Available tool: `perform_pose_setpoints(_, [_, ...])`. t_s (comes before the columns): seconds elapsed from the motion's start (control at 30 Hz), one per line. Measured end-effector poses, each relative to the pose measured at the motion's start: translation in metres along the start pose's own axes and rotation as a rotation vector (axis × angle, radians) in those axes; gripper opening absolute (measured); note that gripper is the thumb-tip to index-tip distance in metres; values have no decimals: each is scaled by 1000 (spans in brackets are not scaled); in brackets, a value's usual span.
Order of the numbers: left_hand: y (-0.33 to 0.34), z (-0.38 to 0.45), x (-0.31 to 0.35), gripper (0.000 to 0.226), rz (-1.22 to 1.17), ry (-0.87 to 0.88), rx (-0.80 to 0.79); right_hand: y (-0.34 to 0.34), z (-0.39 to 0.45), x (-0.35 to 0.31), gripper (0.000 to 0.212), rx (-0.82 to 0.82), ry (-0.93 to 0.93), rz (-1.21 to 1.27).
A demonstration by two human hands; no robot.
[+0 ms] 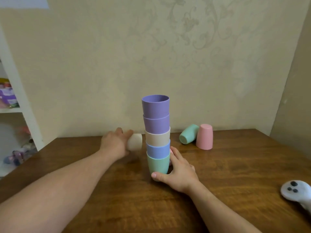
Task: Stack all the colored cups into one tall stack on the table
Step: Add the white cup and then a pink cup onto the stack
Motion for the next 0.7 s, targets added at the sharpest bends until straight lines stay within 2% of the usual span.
perform_pose_setpoints(0.13, [10,-29,-1,82,-457,-217,-100,1,-2,-3,120,22,-10,5])
perform_pose_setpoints(0.27, [3,-41,-4,77,-1114,-395,-200,1,-7,-6,117,9,3,2])
perform_pose_setpoints(0.33, [-25,-39,-7,82,-1380,-404,-177,2,-10,-7,117,-3,7,3])
perform_pose_setpoints(0.43, [-99,-32,-12,86,-1685,-336,-35,1,-13,-11,119,-2,11,19])
perform_pose_setpoints(0.5, [-156,-32,-16,77,-1796,-252,86,0,-13,-14,118,3,7,17])
perform_pose_setpoints(0.57, [-203,-35,-14,81,-1799,-140,166,-2,-12,-16,117,7,9,8])
perform_pose_setpoints(0.7, [-241,-51,16,103,-1587,44,132,-3,-13,-16,116,1,13,-2])
Point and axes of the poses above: each hand's wrist, its own z-axis towards the middle knuckle, its own y-axis out of the palm, x = y × z, the point moved 2 cm from there along z, towards the middle knuckle, and after that the axes turned 14 degrees about -y, right-handed, at the moved point
